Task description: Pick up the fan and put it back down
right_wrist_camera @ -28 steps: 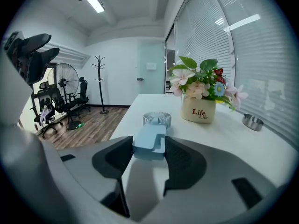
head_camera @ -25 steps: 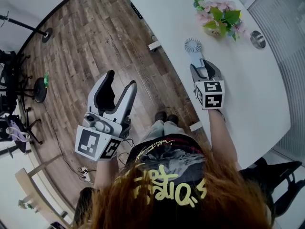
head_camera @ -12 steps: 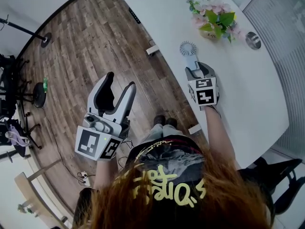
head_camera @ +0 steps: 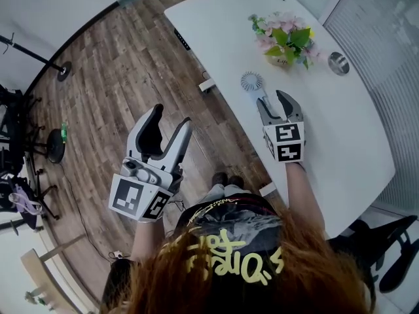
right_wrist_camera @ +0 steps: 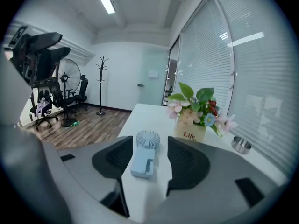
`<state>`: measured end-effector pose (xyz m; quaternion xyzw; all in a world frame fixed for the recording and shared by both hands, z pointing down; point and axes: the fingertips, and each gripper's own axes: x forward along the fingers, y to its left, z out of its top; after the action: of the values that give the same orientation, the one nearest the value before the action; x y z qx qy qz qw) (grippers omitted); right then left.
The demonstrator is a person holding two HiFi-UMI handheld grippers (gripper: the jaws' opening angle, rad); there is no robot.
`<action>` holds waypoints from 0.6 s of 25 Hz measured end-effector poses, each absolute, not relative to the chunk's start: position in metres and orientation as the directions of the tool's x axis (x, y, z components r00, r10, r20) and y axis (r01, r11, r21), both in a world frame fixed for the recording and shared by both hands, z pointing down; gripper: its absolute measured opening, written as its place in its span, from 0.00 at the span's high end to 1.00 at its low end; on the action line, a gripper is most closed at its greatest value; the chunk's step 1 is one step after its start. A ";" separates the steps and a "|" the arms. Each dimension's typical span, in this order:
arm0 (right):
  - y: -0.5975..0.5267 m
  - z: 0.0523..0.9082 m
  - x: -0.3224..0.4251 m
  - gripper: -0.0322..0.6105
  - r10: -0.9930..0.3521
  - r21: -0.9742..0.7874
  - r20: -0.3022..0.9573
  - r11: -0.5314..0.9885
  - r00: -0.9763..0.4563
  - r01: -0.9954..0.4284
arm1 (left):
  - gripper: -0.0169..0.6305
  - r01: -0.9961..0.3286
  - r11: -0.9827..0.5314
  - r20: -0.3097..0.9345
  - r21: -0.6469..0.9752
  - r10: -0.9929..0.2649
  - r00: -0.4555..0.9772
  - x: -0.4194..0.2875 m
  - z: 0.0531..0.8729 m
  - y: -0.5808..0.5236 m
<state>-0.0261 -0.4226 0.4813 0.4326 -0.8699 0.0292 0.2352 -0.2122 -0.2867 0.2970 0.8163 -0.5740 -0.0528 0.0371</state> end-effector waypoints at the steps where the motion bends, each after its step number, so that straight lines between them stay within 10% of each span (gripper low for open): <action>1: -0.421 0.469 -0.025 0.61 -0.748 0.149 0.407 0.620 -0.524 -0.770 | 0.60 -0.930 -0.347 -0.047 0.119 -0.938 0.343 -0.210 0.295 -0.288; 15: -0.387 0.301 -0.013 0.61 -0.794 0.097 -0.022 0.603 -0.607 -0.792 | 0.60 -0.885 -0.462 -0.139 0.054 -0.881 0.452 -0.172 0.255 -0.310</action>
<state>-0.0127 -0.3869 0.3013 0.4431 -0.8951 -0.0483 0.0119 -0.1722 -0.3099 0.2547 0.8519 -0.5183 -0.0735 -0.0130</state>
